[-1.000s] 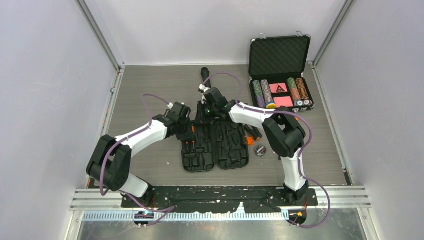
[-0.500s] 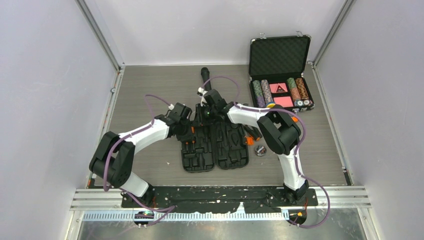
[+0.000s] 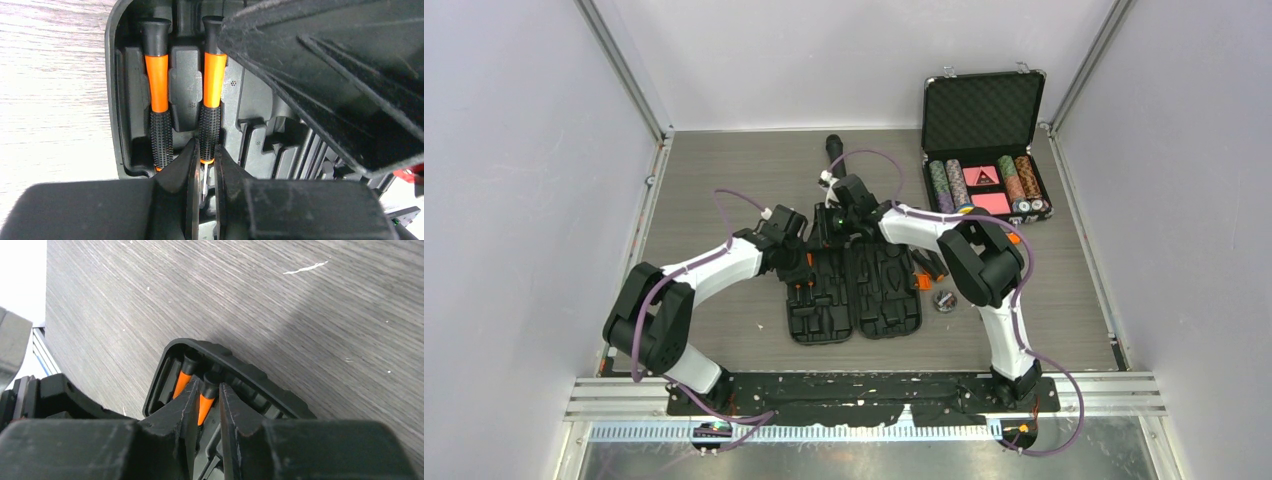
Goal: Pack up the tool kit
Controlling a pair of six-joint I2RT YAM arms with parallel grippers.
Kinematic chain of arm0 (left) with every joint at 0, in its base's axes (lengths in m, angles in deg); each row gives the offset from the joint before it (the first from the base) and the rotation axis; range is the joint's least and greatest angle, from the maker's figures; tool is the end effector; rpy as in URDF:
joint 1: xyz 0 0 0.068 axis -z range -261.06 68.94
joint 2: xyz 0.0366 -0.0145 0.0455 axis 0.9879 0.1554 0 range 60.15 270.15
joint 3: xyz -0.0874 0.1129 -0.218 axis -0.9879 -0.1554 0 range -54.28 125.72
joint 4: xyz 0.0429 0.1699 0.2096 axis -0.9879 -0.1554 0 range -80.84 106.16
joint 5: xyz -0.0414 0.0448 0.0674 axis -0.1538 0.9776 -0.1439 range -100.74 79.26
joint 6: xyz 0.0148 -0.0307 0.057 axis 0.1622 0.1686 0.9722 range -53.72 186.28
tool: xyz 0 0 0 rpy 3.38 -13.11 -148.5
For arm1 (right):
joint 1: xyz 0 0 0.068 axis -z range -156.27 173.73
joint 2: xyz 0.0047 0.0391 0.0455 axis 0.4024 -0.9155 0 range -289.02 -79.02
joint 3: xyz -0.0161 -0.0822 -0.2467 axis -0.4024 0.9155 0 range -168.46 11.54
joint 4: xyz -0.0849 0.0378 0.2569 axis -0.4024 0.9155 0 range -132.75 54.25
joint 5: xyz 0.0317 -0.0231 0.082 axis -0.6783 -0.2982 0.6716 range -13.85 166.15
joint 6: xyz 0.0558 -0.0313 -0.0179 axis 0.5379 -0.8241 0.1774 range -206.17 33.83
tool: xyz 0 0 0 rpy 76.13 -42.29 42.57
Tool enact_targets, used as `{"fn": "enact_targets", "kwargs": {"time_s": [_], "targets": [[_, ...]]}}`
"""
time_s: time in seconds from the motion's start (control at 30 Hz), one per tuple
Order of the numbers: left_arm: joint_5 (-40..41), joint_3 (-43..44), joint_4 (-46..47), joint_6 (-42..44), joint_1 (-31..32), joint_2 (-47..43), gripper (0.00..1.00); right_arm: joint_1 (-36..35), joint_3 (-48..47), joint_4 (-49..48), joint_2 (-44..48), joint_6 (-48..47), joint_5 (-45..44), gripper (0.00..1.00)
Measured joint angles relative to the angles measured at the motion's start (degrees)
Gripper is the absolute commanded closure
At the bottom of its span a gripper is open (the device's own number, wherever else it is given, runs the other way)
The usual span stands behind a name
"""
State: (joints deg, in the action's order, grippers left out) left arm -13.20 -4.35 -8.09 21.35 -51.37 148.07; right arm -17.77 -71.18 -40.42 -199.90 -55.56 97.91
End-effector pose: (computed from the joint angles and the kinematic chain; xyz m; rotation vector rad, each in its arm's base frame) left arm 0.2679 -0.1554 0.1415 -0.3494 2.7231 -0.4579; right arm 0.3480 0.3339 0.1374 -0.4489 2.4198 1.0462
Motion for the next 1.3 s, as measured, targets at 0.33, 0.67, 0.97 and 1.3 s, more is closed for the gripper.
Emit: {"fn": "enact_targets", "kwargs": {"time_s": [0.33, 0.67, 0.97, 1.3], "targets": [[-0.2, 0.0, 0.0, 0.1, 0.0, 0.0, 0.91, 0.0, -3.5, 3.0, -2.9, 0.9, -0.6, 0.74], [-0.3, 0.0, 0.0, 0.2, 0.0, 0.0, 0.92, 0.0, -5.5, 6.4, -3.6, -0.3, -2.2, 0.89], [-0.6, -0.5, 0.5, 0.3, -0.1, -0.4, 0.93, -2.7, -8.2, 11.7, -3.4, -2.8, -10.1, 0.94], [-1.2, -5.2, 5.8, 0.1, -0.3, -3.5, 0.94, -7.0, -9.3, 14.1, -3.0, -4.3, -21.5, 0.94]]}}
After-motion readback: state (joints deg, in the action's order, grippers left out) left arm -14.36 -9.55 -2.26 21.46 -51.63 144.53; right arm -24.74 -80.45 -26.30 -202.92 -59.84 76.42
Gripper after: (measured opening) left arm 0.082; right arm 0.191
